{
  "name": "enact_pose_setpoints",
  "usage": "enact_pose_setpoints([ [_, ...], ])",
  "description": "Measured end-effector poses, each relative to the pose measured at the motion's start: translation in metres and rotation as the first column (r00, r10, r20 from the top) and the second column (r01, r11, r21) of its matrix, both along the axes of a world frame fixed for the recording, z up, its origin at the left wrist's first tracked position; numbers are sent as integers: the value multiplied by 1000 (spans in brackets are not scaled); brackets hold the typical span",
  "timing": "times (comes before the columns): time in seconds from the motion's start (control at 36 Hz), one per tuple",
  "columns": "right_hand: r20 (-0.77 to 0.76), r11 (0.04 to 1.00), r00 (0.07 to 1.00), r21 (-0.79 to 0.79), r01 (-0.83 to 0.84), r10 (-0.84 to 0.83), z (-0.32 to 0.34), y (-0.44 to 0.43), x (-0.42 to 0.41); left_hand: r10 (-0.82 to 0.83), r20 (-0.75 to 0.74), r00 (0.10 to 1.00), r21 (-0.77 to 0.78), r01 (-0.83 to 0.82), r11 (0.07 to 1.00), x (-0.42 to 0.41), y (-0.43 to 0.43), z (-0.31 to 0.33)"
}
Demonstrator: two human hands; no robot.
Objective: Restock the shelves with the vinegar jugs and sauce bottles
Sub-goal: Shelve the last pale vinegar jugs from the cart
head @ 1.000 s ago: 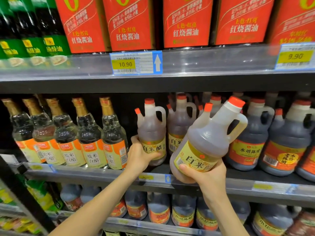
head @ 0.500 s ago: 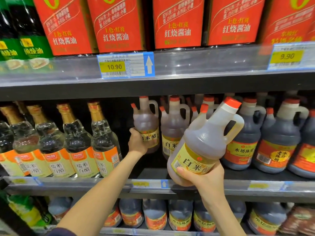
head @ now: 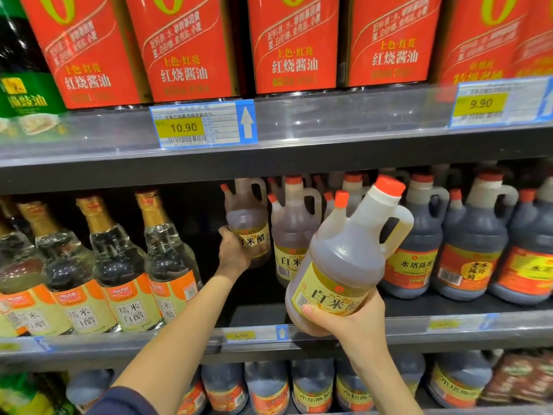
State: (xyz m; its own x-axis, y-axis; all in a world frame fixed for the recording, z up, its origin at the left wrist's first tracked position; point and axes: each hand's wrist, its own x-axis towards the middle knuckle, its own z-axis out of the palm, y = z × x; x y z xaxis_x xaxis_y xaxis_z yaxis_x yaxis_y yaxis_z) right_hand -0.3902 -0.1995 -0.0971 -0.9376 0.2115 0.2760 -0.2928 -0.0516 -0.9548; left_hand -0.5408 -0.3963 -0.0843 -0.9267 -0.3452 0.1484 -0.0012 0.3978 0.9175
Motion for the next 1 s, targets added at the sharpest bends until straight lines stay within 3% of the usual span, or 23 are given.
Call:
enact_pose_setpoints([
  [0.08,-8,1000,1000,-3,-20,20,-2,1,1,38,-37,999,21,-38,999,10,6,0],
  [0.19,-24,999,999,-27,-38,38,-1,2,2,46,-52,998,269,-30,963,57,27,6],
  [0.28,-23,999,999,-29,-38,38,0,0,2,-133,-236,963,374,217,902,108,40,17],
  [0.33,-27,999,999,-23,-45,44,1,-3,1,-315,-301,900,291,401,869,131,42,22],
  [0.39,-17,996,998,-64,-56,55,2,-8,0,-507,-250,825,72,538,840,144,44,32],
  [0.44,-26,992,997,-106,-72,69,5,-15,1,-586,-166,793,-78,581,810,152,49,44],
  [0.58,-37,988,988,-31,-149,147,7,-30,-2,-489,-193,851,-240,442,864,157,46,51],
  [0.78,-101,978,976,103,-182,192,8,-49,-15,-405,-256,878,-269,337,902,160,20,50],
  [1.0,-95,899,959,383,-211,266,13,-62,-33,-261,-236,936,-184,221,958,148,1,24],
])
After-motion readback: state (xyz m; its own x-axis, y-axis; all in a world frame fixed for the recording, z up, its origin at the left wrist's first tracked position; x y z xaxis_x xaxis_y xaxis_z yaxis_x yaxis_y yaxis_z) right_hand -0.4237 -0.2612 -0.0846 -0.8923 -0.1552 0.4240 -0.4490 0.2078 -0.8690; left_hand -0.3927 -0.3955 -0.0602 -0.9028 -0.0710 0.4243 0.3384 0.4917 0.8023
